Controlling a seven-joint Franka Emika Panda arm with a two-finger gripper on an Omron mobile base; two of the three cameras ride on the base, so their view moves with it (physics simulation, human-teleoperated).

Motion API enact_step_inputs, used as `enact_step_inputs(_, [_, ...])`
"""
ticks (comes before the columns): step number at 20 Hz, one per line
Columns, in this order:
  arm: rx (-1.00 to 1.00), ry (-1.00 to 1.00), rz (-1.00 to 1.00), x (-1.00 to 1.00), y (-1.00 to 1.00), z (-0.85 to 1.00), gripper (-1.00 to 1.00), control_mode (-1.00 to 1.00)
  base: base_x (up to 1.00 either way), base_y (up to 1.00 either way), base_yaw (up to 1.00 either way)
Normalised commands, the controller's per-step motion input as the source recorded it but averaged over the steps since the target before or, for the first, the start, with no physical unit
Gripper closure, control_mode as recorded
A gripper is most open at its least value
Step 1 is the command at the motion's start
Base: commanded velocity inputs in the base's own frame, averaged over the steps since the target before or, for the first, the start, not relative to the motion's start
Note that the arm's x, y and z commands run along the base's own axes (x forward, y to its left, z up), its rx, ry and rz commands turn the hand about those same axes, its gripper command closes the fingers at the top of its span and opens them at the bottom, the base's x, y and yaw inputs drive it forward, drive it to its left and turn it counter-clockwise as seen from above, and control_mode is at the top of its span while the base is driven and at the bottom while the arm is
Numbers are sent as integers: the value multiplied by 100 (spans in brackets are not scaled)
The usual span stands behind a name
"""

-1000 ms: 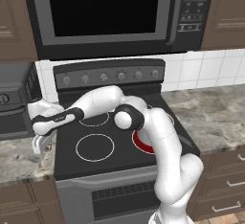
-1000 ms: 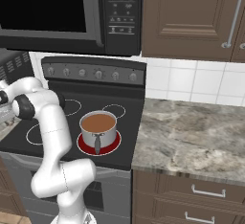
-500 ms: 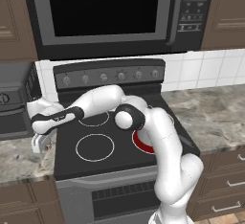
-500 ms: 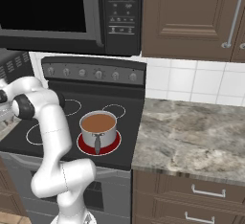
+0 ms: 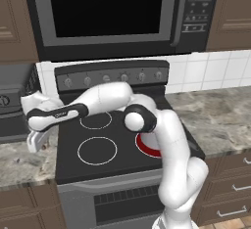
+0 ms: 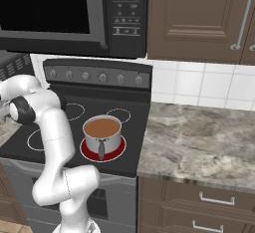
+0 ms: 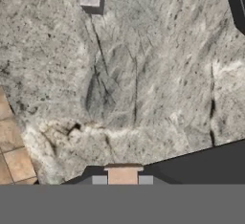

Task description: Pick up the sugar cube(s) and place them in the saucepan with hot chocolate.

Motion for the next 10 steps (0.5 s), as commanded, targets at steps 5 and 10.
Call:
enact_step_inputs(5, [1, -8, 0, -56, -7, 48, 100, -100, 0, 0, 0])
enact_step_inputs(10, [4, -9, 0, -53, -28, 36, 100, -100, 0, 0, 0])
